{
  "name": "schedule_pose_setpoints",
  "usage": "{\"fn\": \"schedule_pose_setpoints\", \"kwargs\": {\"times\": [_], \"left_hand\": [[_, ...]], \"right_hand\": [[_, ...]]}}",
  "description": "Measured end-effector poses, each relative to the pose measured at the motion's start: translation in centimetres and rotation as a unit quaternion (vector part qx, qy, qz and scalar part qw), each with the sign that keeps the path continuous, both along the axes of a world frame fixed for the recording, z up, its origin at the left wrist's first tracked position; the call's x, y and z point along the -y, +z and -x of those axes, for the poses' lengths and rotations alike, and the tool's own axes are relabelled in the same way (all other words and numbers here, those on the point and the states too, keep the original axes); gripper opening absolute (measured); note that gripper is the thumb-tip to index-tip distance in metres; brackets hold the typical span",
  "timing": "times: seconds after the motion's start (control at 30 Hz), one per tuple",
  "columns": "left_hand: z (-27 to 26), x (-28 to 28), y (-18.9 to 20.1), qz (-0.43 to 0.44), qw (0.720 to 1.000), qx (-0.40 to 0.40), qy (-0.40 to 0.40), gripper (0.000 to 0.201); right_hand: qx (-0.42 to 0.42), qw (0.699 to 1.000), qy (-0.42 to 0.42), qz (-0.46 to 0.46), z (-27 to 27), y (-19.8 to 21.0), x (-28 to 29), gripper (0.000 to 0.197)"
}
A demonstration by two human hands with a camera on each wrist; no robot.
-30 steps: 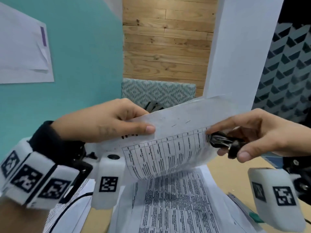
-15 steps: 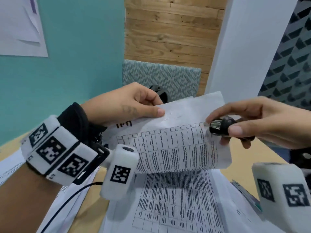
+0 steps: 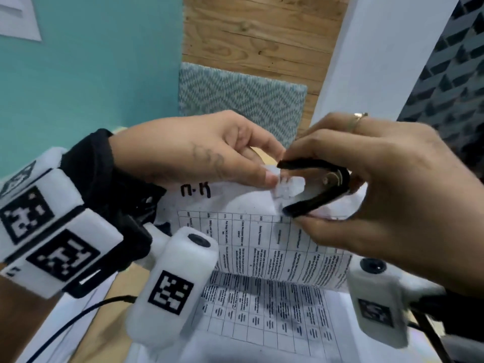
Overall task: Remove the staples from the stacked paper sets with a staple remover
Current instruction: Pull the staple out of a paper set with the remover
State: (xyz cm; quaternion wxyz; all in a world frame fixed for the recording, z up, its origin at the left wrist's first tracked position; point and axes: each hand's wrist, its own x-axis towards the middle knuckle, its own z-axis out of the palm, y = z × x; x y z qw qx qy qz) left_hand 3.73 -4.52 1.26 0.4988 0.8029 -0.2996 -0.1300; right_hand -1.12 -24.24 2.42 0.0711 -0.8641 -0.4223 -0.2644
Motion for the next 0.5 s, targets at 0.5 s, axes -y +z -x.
{"fn": "schedule_pose_setpoints", "kwargs": {"times": [0.5], "left_hand": [[-0.7,0.0,-0.5,0.054,0.997,-0.059,-0.004,0.048]], "right_hand": [[0.030,0.998,0.049,0.010,-1.4,-1.1,0.2,0.031]]}}
